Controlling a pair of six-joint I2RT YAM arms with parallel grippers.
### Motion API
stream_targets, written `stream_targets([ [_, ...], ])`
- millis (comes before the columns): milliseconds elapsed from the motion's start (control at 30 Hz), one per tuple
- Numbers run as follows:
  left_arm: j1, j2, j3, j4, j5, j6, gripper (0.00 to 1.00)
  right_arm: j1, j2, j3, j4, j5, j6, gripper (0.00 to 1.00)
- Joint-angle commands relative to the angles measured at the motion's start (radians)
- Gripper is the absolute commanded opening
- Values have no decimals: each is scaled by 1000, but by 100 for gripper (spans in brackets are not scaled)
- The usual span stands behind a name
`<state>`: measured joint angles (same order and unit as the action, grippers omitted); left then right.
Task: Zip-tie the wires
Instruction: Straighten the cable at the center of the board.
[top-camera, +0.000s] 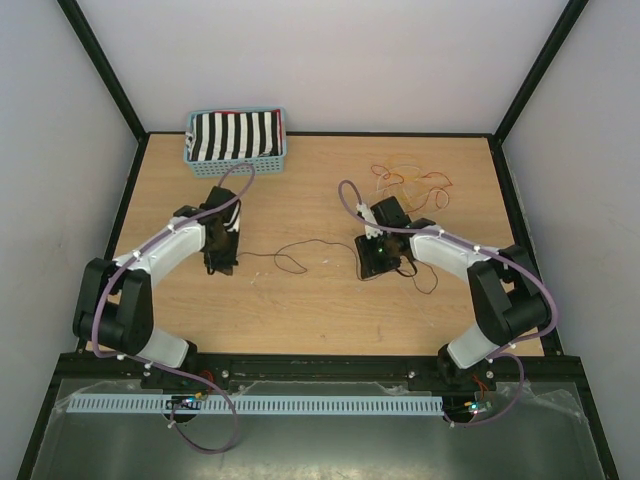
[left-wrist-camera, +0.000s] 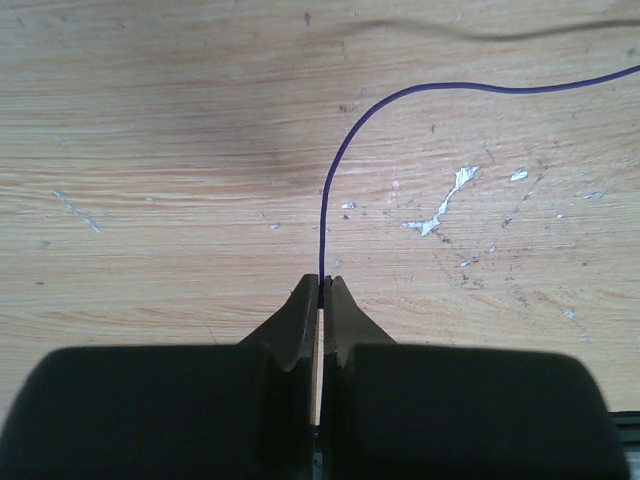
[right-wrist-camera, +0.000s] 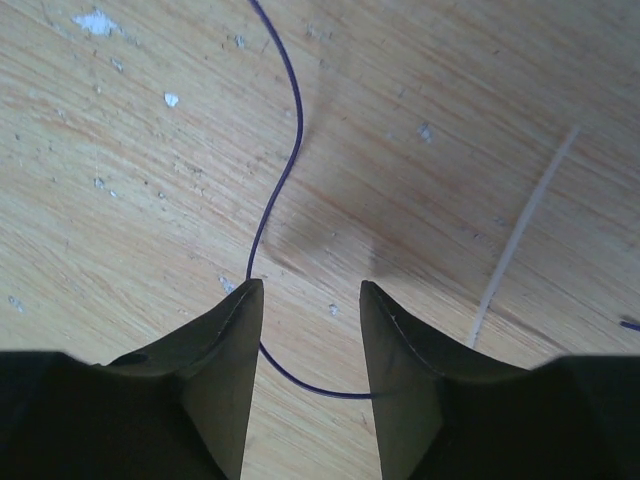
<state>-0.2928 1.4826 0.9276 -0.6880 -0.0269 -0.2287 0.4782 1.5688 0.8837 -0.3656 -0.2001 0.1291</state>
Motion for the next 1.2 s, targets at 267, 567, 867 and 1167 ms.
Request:
stream_targets([
  [267, 53, -50, 74, -43, 13, 59, 0, 8, -42, -43, -97, -126, -40, 48],
  [567, 79, -52, 94, -59, 31, 81, 0, 10, -65, -28, -99, -192, -29, 56],
  [867, 79, -48, 95, -61, 45, 82, 0, 11, -123, 0, -79, -218, 15, 63],
  [1167, 79, -52, 99, -62, 61, 85, 0, 92, -45, -49, -81, -213, -1, 66],
])
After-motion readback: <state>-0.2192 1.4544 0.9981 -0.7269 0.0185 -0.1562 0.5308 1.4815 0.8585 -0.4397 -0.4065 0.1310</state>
